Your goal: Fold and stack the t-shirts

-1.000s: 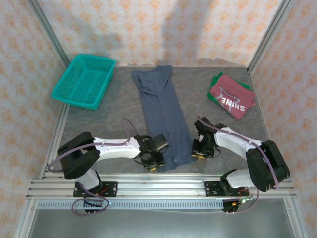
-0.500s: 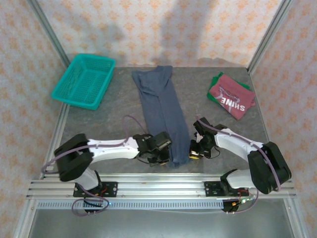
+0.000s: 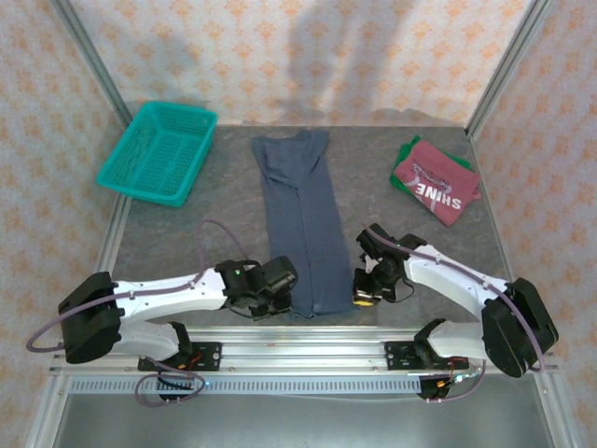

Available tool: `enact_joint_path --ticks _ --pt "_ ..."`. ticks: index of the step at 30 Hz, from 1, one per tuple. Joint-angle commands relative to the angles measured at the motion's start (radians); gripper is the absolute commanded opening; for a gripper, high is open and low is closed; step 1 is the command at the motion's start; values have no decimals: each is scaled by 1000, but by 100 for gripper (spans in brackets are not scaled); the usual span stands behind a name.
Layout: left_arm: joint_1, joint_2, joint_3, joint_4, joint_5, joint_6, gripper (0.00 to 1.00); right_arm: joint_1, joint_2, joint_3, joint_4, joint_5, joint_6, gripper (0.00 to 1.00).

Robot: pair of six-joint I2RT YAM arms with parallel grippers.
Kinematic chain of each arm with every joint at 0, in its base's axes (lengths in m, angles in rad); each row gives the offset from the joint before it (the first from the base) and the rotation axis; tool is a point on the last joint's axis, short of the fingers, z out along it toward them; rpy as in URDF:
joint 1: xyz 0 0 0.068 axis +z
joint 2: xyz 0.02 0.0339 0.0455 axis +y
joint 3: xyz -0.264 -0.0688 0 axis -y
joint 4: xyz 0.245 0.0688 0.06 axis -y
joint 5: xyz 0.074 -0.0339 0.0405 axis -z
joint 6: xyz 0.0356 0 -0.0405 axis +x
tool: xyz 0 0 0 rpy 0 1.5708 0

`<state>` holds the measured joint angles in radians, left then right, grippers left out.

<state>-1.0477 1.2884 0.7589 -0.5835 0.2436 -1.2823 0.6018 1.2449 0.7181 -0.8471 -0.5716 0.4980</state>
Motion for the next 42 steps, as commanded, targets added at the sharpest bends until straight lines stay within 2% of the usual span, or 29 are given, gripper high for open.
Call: enact_joint_path --ticks 1,4,9,13,18,25,36,42 --pt "1 -18 16 -74 -74 -10 0 3 -16 76 -74 56 17 0" --pt "43 -22 60 -96 -86 24 0 -1 4 141 -76 84 15 0" --pt "212 -36 158 -127 -71 134 0 -54 115 281 -85 108 -39 0" --pt "329 16 285 -150 -29 249 0 -98 217 415 -76 119 -87 0" --pt "448 115 427 -183 4 377 0 -140 416 677 -130 166 -169 0" --pt "598 191 485 -155 53 455 0 -196 636 984 -204 203 -240 0" --pt "719 415 665 -157 117 579 0 -214 913 1312 -281 255 -298 0" --pt "739 537 770 -174 132 625 0 -227 1008 1435 -319 269 -305 0"
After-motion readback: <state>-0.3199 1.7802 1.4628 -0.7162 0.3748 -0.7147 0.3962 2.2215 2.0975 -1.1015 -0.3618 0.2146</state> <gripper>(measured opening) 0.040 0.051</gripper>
